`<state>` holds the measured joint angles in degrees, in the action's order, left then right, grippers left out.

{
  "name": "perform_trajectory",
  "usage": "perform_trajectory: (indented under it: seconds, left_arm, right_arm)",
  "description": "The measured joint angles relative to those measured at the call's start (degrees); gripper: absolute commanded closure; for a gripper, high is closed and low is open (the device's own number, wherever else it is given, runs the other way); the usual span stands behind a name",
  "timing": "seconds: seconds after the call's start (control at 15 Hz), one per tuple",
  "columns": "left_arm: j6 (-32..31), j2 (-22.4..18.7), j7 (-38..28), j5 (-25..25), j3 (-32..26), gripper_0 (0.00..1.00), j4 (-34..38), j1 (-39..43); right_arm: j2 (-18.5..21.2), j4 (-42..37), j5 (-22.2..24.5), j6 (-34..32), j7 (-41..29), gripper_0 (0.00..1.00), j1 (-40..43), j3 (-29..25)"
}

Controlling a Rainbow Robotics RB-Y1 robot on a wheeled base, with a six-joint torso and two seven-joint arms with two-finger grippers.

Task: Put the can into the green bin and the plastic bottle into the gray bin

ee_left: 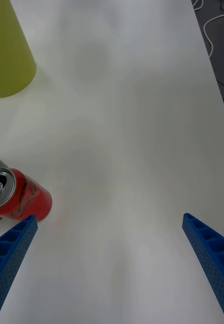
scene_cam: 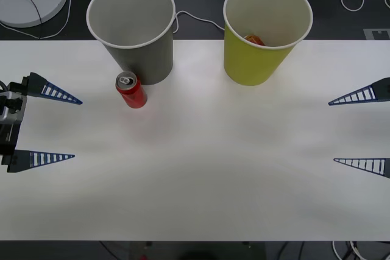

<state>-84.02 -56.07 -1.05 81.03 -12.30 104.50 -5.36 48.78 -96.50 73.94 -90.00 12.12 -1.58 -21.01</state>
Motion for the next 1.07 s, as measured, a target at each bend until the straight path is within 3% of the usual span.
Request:
perform_trajectory:
  seconds: [0.6,0.93,1.07]
  left_arm:
    - [0.10,-0.91,-0.88,1.32,0.16,0.00,2.38,0.97]
    - [6.89,-0.96,-3.24,-1.09,-0.46,0.00,3.86,6.06]
    - [10.36,-0.96,-8.39,-1.20,-1.24,0.00,6.36,8.93]
  right_arm:
    - [0.00,0.00,-0.01,0.00,0.01,0.00,0.00,0.00]
    - [0.00,0.00,-0.01,0.00,0.01,0.00,0.00,0.00]
    - [0.00,0.00,-0.01,0.00,0.00,0.00,0.00,0.00]
